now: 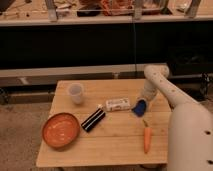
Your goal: Place the white sponge in the ceramic bowl
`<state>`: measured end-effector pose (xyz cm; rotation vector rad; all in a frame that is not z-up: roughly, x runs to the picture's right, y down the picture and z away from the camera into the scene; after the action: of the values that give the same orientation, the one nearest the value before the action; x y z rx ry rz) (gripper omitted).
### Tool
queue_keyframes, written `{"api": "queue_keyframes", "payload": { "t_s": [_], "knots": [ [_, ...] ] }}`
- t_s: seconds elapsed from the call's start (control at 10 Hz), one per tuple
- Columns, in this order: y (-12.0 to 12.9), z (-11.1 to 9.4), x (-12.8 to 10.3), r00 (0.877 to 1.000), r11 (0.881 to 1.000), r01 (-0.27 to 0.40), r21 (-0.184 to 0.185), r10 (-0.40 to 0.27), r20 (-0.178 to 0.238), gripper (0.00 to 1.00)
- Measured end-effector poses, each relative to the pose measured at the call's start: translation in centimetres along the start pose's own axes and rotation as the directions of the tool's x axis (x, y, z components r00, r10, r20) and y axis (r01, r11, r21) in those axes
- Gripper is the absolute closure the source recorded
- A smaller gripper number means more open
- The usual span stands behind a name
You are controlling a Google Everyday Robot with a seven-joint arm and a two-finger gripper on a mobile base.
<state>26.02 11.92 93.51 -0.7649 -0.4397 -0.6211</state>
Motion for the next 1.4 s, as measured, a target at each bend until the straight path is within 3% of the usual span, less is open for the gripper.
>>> {"api": "queue_keyframes", "payload": {
  "t_s": [0.2, 0.4, 0.6, 0.7, 1.2, 1.4],
  "knots": [
    [-0.14, -0.25, -0.13, 1.000, 1.000, 0.009, -0.007, -0.009, -0.016, 0.32],
    [-0.33, -0.52, -0.16, 0.999, 1.000, 0.009, -0.006, -0.009, -0.042, 0.53],
    [-0.03, -0.49, 0.19, 1.000, 1.000, 0.003, -0.004, -0.003, -0.011, 0.72],
    [0.00, -0.47, 0.18, 1.000, 1.000, 0.007, -0.007, -0.008, -0.016, 0.81],
    [-0.10, -0.71, 0.20, 0.999, 1.000, 0.023, -0.014, -0.023, -0.033, 0.82],
    [-0.09, -0.99, 0.18, 0.999, 1.000, 0.024, -0.013, -0.024, -0.035, 0.92]
  ]
}}
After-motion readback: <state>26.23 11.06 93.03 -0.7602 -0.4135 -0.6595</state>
